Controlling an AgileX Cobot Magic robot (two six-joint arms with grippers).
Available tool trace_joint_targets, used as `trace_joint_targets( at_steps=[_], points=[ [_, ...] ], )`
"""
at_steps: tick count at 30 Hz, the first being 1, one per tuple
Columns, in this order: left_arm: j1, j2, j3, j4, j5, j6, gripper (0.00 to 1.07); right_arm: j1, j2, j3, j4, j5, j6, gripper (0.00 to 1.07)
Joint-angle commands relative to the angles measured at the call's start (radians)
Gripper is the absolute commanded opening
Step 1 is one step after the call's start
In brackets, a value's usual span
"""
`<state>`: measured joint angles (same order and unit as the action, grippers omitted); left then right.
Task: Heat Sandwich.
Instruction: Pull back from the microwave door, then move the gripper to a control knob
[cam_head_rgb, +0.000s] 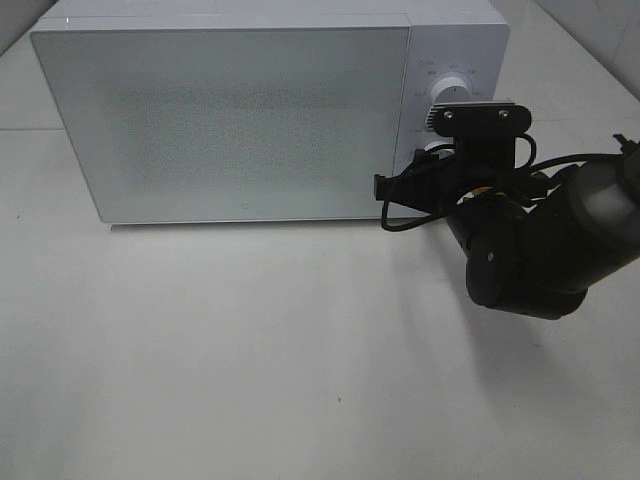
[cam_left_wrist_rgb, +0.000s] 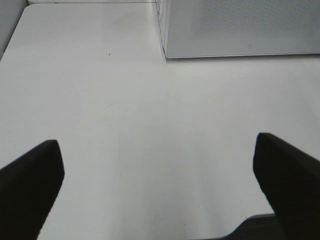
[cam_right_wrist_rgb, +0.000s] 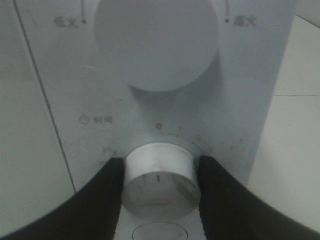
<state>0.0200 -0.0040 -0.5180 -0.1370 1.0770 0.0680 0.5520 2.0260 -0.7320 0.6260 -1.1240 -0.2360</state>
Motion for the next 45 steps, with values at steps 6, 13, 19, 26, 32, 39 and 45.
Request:
trace_joint_targets(
  at_steps=[6, 13, 19, 26, 32, 39, 45],
  points=[
    [0.005, -0.017, 0.001, -0.007, -0.004, -0.004, 0.98, -0.003, -0.002, -0.005, 0.010, -0.029, -0.002, 0.08],
    [0.005, -0.017, 0.001, -0.007, -0.004, -0.004, 0.98, -0.003, -0.002, -0.005, 0.009, -0.031, -0.002, 0.10],
    [0.005, -0.017, 0.001, -0.007, -0.004, -0.004, 0.98, -0.003, -0.002, -0.005, 0.003, -0.045, 0.000, 0.11],
    [0.005, -0.017, 0.001, -0.007, -0.004, -0.004, 0.98, -0.003, -0.002, -0.005, 0.002, -0.057, 0.090, 0.11],
    [0.005, -0.017, 0.001, -0.007, -0.004, -0.004, 0.98, -0.003, -0.002, -0.005, -0.030, -0.057, 0.278, 0.11],
    [0.005, -0.017, 0.001, -0.007, -0.004, -0.004, 0.98, -0.003, -0.002, -0.004, -0.068, -0.052, 0.559, 0.11],
    [0.005, -0.017, 0.001, -0.007, -0.004, -0.004, 0.98, -0.003, -0.002, -0.004, -0.129, -0.052, 0.760, 0.11]
  ],
)
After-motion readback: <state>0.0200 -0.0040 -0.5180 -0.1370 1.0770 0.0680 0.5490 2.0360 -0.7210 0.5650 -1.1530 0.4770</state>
